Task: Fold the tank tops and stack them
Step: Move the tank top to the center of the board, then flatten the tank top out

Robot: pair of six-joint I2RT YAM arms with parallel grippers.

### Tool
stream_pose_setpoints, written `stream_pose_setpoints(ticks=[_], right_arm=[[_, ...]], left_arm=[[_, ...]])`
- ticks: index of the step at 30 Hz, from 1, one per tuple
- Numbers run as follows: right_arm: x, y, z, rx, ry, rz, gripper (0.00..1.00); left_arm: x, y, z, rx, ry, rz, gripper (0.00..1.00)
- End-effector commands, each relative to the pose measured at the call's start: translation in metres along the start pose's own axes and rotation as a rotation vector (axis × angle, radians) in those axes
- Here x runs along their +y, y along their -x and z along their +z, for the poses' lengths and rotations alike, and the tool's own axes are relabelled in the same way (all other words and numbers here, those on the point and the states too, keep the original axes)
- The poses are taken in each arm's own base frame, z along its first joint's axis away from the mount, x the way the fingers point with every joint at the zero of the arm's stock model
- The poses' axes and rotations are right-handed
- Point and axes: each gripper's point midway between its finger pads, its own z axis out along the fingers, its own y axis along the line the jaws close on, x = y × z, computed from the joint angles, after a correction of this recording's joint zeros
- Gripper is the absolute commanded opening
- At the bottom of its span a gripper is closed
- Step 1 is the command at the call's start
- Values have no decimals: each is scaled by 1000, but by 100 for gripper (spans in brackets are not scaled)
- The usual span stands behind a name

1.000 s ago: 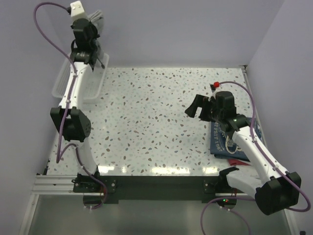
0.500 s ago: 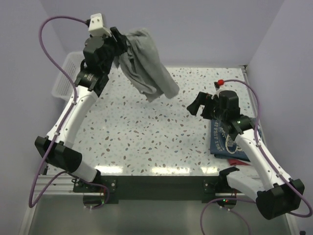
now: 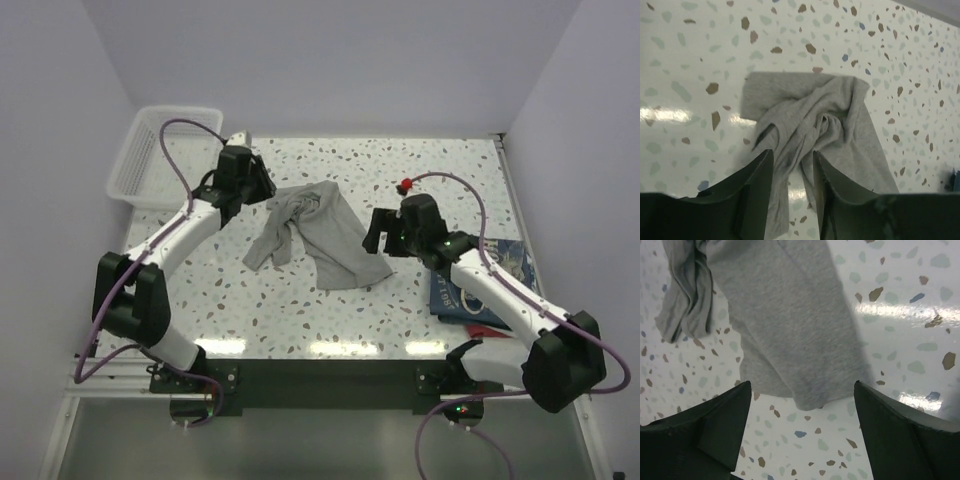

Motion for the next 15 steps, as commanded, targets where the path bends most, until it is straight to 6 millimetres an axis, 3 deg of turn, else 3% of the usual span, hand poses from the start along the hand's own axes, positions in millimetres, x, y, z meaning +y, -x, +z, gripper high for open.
stream_pose_setpoints(ticks=[1, 3, 4, 6, 7, 11, 12, 13, 15], right_arm=[[12, -15, 9, -15, -49, -93, 84], [29, -34, 8, -7, -41, -173, 77], [34, -41, 10, 4, -43, -199, 75], [53, -61, 10, 31, -20, -265, 69], [56, -72, 16, 59, -24, -290, 67], [80, -97, 32, 110, -12, -372, 49], [88, -104, 35, 123, -6, -404, 49], [97, -99, 37, 106, -8, -414, 48], [100, -109, 50, 125, -53, -456, 48]], left_arm=[[-13, -59, -28, 117, -40, -42, 40], [-7, -80, -40, 147, -47, -70, 34], [7, -110, -43, 195, -25, -96, 32], [7, -125, -56, 206, -62, -111, 31], [16, -142, -60, 247, -46, -123, 31], [23, -144, -76, 239, -36, -121, 31], [23, -141, -78, 232, -39, -119, 31], [25, -132, -80, 203, -18, -110, 32], [28, -117, -82, 182, -2, -99, 33]])
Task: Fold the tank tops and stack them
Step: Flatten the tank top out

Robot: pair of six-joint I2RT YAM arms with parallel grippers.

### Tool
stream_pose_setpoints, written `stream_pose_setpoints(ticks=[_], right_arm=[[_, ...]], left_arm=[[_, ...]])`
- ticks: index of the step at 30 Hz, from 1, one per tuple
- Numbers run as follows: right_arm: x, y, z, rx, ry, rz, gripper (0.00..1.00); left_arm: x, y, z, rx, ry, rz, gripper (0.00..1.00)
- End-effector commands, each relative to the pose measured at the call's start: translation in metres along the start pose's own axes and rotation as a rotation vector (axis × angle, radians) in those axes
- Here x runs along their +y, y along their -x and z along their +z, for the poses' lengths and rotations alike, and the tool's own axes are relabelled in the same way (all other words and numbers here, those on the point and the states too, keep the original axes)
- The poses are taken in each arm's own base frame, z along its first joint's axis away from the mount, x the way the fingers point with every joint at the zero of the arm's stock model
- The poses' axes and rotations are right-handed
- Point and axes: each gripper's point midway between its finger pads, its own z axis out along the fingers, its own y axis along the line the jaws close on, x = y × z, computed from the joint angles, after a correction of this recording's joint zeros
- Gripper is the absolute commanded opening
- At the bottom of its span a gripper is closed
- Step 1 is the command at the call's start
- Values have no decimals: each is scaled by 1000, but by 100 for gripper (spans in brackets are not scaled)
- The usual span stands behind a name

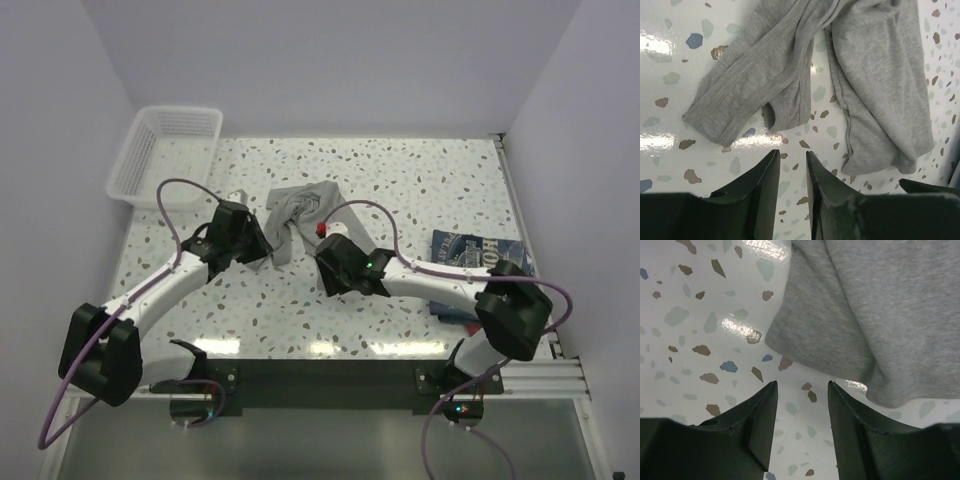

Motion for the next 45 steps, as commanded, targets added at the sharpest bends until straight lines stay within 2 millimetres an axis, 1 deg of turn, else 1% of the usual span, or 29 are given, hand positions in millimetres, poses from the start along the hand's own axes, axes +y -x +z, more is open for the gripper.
stream_pose_setpoints(ticks=[1, 2, 3, 4, 6, 7, 9, 12, 15, 16, 18, 20, 21, 24, 25, 28, 29, 31, 34, 35, 37, 38, 39, 40, 41, 42, 43, 44, 45], right_arm=[[18, 40, 2, -97, -53, -28, 48], [20, 35, 12, -73, -77, -45, 48], [24, 35, 15, -69, -83, -56, 48], [28, 41, 16, -77, -95, -57, 48], [31, 35, 27, -50, -120, -70, 48], [35, 38, 26, -48, -121, -73, 48], [37, 31, 32, -32, -142, -88, 48], [35, 22, 40, -2, -179, -94, 46], [30, 17, 45, 12, -217, -95, 42], [30, 14, 48, 21, -223, -99, 38], [31, 10, 52, 33, -223, -98, 35], [31, 6, 57, 46, -228, -101, 30], [31, 6, 58, 47, -230, -102, 28], [27, 11, 54, 42, -266, -109, 17], [27, 14, 52, 34, -267, -111, 10], [31, 34, 35, -1, -247, -108, 0], [33, 41, 29, -11, -240, -116, 0], [38, 62, 7, -54, -214, -108, 0], [38, 94, -25, -123, -186, -91, 0], [34, 102, -32, -135, -180, -80, 0], [29, 121, -53, -176, -161, -49, 0], [22, 132, -66, -199, -149, -24, 0], [18, 133, -64, -194, -149, -15, 0], [13, 141, -76, -215, -136, 6, 0], [3, 146, -80, -222, -138, 29, 0], [-1, 147, -82, -217, -122, 43, 0], [-5, 151, -93, -240, -108, 62, 0], [-17, 156, -94, -249, -122, 88, 0], [-23, 156, -96, -252, -126, 98, 0]], left_arm=[[-10, 41, -19, -99, -19, -13, 33], [-6, 46, -20, -103, -15, -19, 33], [4, 57, -22, -123, -5, -38, 33], [3, 60, -25, -120, -33, -47, 33], [13, 71, -28, -140, -31, -58, 33], [13, 73, -29, -143, -34, -56, 33], [14, 77, -32, -150, -34, -44, 33], [13, 78, -33, -149, -45, -37, 33], [13, 77, -32, -146, -57, -34, 33], [12, 75, -32, -140, -64, -33, 33], [12, 73, -30, -136, -71, -32, 33], [12, 71, -29, -129, -76, -32, 33], [12, 70, -29, -129, -79, -30, 33], [11, 67, -27, -120, -96, -32, 33], [8, 66, -28, -115, -111, -30, 33], [4, 59, -28, -104, -150, -27, 33], [3, 58, -28, -104, -161, -25, 33], [0, 50, -27, -85, -196, -23, 33], [-5, 36, -24, -51, -250, -21, 31], [-4, 29, -22, -44, -262, -23, 30], [-9, 19, -18, -21, -280, -15, 29], [-13, 11, -15, -3, -291, 0, 29], [-17, 8, -15, 1, -301, 7, 29], [-19, 3, -12, 17, -303, 11, 29], [-23, 0, -11, 24, -310, 17, 29], [-32, -6, -10, 36, -333, 29, 29], [-34, -11, -7, 50, -332, 32, 30], [-39, -15, -5, 60, -341, 38, 30], [-49, -20, -5, 68, -366, 51, 31]])
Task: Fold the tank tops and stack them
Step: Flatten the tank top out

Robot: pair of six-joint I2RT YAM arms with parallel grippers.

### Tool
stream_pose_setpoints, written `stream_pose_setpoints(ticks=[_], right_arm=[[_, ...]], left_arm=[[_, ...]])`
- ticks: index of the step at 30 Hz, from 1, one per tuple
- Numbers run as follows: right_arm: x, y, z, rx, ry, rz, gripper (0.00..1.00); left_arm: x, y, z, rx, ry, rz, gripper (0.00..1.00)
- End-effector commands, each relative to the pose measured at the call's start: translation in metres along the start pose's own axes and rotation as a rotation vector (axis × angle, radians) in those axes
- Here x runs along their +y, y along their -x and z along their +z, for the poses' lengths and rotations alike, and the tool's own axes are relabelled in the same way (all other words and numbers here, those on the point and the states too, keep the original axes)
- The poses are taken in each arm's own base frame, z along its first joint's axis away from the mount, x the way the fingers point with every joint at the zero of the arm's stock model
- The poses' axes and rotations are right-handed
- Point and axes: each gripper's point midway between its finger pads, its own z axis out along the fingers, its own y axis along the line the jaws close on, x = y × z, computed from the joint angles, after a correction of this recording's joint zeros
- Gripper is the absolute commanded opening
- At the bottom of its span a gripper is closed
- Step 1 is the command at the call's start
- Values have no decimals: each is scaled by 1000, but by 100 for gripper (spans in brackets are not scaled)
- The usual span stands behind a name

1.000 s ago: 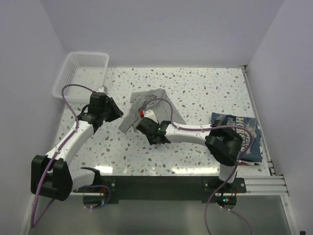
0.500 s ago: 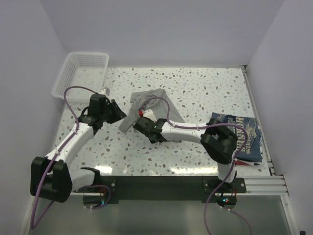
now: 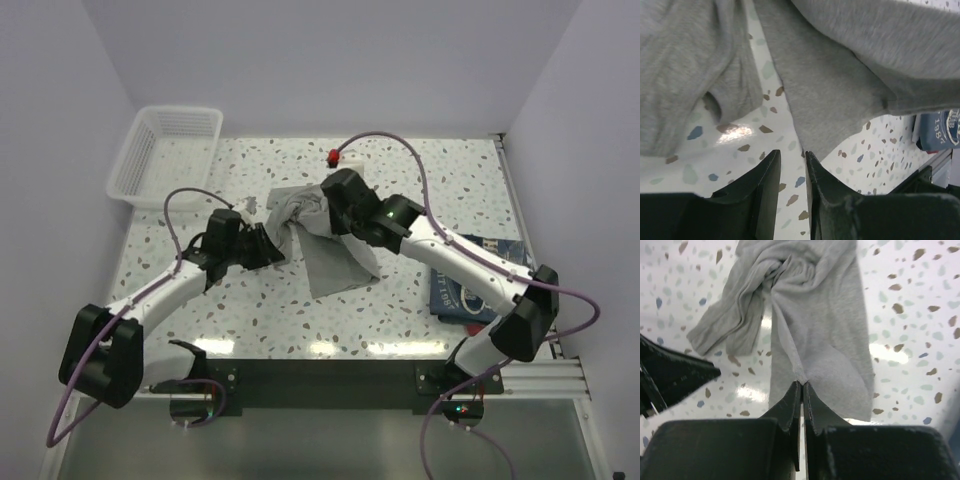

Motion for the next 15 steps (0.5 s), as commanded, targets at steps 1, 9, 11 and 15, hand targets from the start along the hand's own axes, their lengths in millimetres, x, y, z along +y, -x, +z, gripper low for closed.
stream_pose_setpoints(ticks=[1, 9, 11, 15], right_arm=[[-26, 5, -12, 3, -15, 20, 0], [-67, -13, 0, 42, -80, 79, 0], [-71, -13, 0, 38, -82, 89, 0], [-74, -17, 4, 40, -87, 96, 0]], left_arm=[[-28, -6, 14, 9, -94, 26, 32], [-32, -49, 42, 116, -4, 51, 49], [-33, -61, 46, 131, 5, 41, 55], [-31, -83, 56, 169, 44, 42, 60]])
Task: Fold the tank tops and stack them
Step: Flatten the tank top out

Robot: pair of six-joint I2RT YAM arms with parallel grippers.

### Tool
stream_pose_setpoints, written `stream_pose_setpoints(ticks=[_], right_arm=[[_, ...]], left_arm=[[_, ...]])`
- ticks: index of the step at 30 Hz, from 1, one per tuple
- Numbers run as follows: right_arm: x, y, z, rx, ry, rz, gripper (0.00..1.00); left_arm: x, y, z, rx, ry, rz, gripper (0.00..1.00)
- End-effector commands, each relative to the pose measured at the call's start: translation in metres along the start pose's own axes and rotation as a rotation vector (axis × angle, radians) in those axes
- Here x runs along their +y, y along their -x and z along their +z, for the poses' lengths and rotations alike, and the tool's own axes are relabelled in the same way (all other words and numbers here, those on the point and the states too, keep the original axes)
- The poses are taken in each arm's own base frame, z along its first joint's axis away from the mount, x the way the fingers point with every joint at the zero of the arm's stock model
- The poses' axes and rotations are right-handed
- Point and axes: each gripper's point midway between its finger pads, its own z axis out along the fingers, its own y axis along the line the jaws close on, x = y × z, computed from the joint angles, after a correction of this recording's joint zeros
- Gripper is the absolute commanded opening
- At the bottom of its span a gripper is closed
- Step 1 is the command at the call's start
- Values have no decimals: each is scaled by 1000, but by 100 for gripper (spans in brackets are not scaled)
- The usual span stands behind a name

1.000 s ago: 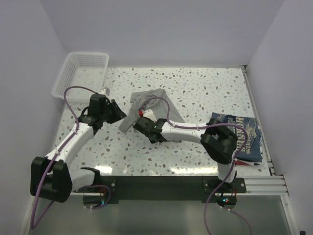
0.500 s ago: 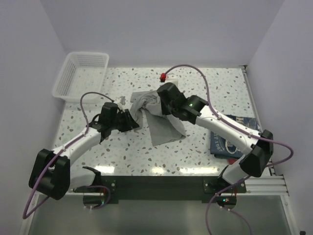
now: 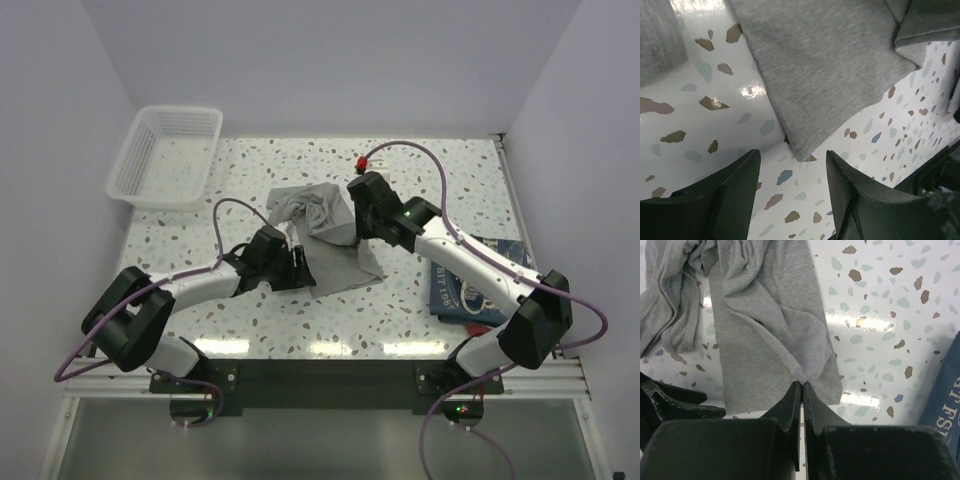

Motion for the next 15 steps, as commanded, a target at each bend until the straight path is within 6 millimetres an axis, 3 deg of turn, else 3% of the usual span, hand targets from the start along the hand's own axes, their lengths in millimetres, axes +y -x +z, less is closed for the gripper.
stream_pose_setpoints(ticks=[1, 2, 6, 11, 15], right_arm=[[-2, 10, -11, -41, 28, 26, 0], [-3, 9, -10, -39, 28, 27, 0], [-7, 7, -6, -34, 31, 36, 0], [-14, 8, -6, -43, 35, 60, 0], [-17, 9, -7, -50, 48, 72, 0]], left_arm=[[-6, 1, 11, -31, 29, -24, 60], [-10, -1, 13, -28, 31, -30, 60], [9, -10, 19, -38, 149, -65, 57], [7, -23, 23, -27, 234, -66, 55], [27, -32, 23, -52, 397, -88, 48]])
